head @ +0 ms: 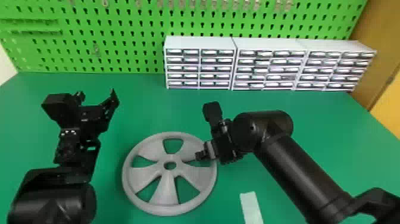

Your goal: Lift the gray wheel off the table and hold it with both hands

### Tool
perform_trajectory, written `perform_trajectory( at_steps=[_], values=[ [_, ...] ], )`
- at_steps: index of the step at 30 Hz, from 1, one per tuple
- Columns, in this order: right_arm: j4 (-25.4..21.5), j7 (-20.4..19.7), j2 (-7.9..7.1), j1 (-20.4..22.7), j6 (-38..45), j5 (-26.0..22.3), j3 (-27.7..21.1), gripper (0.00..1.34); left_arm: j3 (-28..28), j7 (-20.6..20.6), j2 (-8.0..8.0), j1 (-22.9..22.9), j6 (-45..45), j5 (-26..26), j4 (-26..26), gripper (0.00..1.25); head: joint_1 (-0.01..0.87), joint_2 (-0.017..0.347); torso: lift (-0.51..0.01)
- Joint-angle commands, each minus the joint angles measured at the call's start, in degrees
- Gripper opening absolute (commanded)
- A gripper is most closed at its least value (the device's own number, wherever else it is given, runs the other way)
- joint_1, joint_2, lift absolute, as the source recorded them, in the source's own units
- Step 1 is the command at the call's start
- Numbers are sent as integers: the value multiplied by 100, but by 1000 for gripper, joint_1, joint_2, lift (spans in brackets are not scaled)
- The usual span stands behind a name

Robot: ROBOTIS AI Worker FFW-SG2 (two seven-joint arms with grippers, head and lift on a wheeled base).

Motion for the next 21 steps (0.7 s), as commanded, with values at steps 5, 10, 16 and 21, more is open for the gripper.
perform_trajectory(
  at_steps=[5, 10, 16, 21],
  values=[
    [57, 79, 0, 24, -37, 106, 10, 942, -1, -1, 0, 1, -8, 13, -1, 879, 711, 15, -98],
    [57, 202, -9, 59, -37, 177, -8, 827, -1, -1, 0, 1, -8, 13, -10, 879, 711, 15, -98],
    [83, 264, 0, 86, -45, 177, -25, 489, -1, -1, 0, -8, -17, 13, -10, 879, 711, 15, -98],
    [83, 264, 0, 68, -1, 177, -69, 233, -1, 8, 0, -8, -17, 13, -10, 879, 711, 15, -98]
  ],
)
